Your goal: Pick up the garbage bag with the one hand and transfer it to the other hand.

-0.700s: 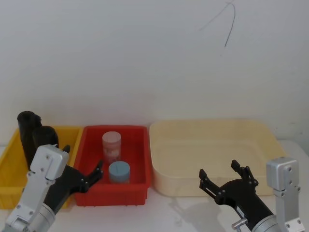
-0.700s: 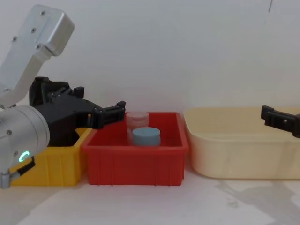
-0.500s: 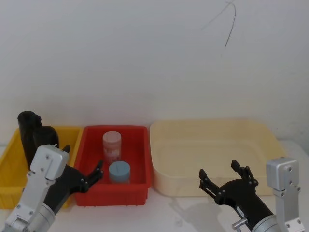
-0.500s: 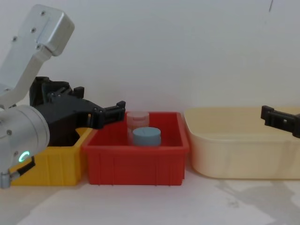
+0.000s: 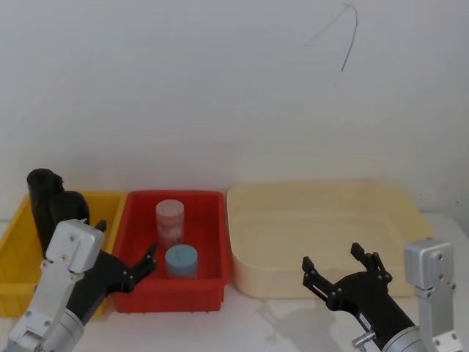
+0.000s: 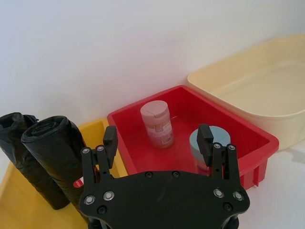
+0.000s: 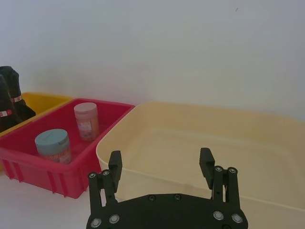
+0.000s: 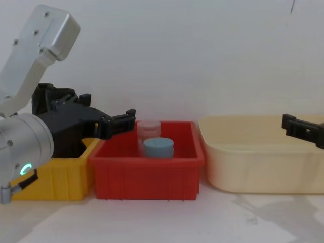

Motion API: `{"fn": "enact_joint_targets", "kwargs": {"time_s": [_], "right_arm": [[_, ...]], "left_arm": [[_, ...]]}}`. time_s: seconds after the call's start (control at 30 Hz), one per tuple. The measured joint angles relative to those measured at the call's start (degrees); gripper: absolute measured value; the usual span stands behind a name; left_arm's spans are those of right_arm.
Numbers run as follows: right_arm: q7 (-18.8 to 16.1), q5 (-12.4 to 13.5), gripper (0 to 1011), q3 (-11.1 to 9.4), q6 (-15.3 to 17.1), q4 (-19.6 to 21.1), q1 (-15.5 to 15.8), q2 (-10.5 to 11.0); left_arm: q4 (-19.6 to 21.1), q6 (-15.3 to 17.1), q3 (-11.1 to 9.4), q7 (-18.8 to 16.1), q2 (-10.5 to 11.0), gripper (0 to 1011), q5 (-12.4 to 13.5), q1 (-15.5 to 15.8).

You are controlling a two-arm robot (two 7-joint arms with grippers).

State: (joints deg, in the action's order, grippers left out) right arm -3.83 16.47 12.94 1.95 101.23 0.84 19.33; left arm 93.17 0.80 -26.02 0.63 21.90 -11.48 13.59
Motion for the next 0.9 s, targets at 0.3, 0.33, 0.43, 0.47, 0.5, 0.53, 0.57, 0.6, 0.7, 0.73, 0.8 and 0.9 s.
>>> {"fn": "enact_joint_targets", "kwargs": {"time_s": [0.3, 0.33, 0.43, 0.47, 0.5, 0.53, 0.57, 0.6, 0.7, 0.73, 0.8, 0.9], "right_arm": [[0.0, 0.0, 1001, 0.0, 0.0, 0.0, 0.0, 0.0], [0.0, 0.0, 1001, 0.0, 0.0, 0.0, 0.0, 0.0], [0.0, 0.0, 1001, 0.0, 0.0, 0.0, 0.0, 0.0], [0.0, 0.0, 1001, 0.0, 0.0, 0.0, 0.0, 0.0], [0.0, 0.0, 1001, 0.0, 0.0, 0.0, 0.0, 0.0], [0.0, 0.0, 1001, 0.0, 0.0, 0.0, 0.0, 0.0], [0.0, 0.0, 1001, 0.0, 0.0, 0.0, 0.0, 0.0], [0.0, 0.0, 1001, 0.0, 0.0, 0.0, 0.0, 0.0], [0.0, 0.0, 1001, 0.0, 0.0, 0.0, 0.0, 0.0], [0.0, 0.0, 1001, 0.0, 0.0, 0.0, 0.0, 0.0], [0.0, 0.0, 1001, 0.0, 0.0, 0.0, 0.0, 0.0], [0.0, 0.0, 1001, 0.0, 0.0, 0.0, 0.0, 0.0]], "left_arm": [[0.0, 0.0, 0.0, 0.0, 0.0, 1000, 0.0, 0.0], [0.0, 0.0, 0.0, 0.0, 0.0, 1000, 0.0, 0.0], [0.0, 0.0, 0.0, 0.0, 0.0, 1000, 0.0, 0.0], [0.0, 0.0, 0.0, 0.0, 0.0, 1001, 0.0, 0.0], [0.0, 0.0, 0.0, 0.0, 0.0, 1001, 0.0, 0.0], [0.0, 0.0, 0.0, 0.0, -0.02, 1001, 0.01, 0.0], [0.0, 0.0, 0.0, 0.0, -0.05, 1001, 0.01, 0.01], [0.0, 0.01, 0.01, 0.0, -0.09, 1000, 0.01, 0.03], [0.0, 0.16, 0.08, 0.04, -0.24, 1000, -0.02, 0.04], [0.03, 0.25, 0.15, 0.05, -0.27, 1000, -0.06, 0.0], [0.18, 0.53, 0.29, 0.07, -0.31, 1001, -0.24, -0.13], [0.94, 1.33, 1.08, 0.09, -0.22, 1000, -1.07, -1.06]]}}
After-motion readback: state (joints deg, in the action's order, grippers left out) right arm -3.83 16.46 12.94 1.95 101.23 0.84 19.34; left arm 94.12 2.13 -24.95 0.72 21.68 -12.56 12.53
